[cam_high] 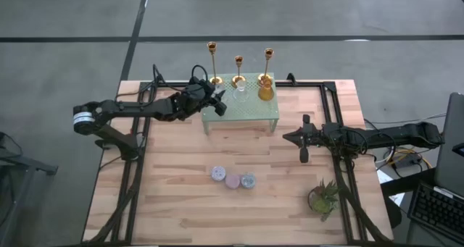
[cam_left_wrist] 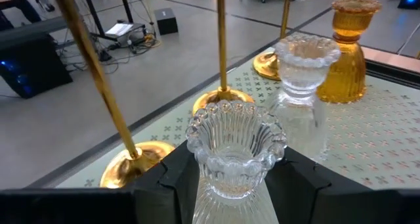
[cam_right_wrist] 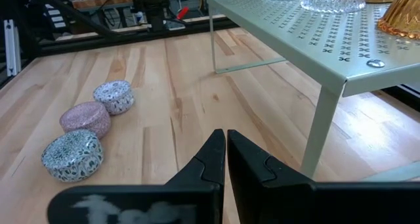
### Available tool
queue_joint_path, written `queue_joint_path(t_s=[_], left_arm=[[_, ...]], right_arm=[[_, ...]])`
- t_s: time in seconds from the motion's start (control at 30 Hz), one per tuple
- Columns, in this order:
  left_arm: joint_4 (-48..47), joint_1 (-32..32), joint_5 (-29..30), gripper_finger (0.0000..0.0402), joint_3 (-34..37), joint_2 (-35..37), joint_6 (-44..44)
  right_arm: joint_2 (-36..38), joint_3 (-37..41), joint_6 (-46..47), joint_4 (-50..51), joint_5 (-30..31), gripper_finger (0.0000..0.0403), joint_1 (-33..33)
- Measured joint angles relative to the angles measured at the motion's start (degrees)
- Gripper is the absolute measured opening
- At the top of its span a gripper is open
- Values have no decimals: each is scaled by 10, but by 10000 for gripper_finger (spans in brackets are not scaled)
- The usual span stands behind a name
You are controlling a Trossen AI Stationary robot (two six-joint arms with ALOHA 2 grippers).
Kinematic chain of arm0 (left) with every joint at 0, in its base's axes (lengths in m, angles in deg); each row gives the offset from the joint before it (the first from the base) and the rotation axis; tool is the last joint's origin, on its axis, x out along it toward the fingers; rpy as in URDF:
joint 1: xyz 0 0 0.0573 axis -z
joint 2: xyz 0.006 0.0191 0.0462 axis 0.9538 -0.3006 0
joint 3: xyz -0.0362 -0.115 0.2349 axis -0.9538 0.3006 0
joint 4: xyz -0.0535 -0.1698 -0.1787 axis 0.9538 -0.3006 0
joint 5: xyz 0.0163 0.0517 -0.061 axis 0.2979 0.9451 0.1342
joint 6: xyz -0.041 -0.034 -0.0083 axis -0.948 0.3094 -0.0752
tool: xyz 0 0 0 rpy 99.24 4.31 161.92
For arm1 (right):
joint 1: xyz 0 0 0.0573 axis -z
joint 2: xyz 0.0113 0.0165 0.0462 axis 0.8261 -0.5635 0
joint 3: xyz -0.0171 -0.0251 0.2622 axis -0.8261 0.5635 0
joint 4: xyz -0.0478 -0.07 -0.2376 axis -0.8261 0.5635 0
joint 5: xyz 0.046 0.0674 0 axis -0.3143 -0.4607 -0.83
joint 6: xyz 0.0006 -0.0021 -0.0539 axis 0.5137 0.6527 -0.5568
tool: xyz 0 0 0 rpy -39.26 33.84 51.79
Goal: Pick & Place candle stick holders
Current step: Put the transparent candle holder on the shelf
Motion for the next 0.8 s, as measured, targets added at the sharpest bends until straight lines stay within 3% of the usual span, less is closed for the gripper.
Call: queue_joint_path(t_s=[0.5, 0.8], left_arm=[[3, -10, 8, 155, 5, 2, 11], [-23, -11, 9, 181, 5, 3, -2]], right_arm=[[0, 0, -4, 0, 0, 13, 0], [0, 0, -3, 0, 0, 13, 0]])
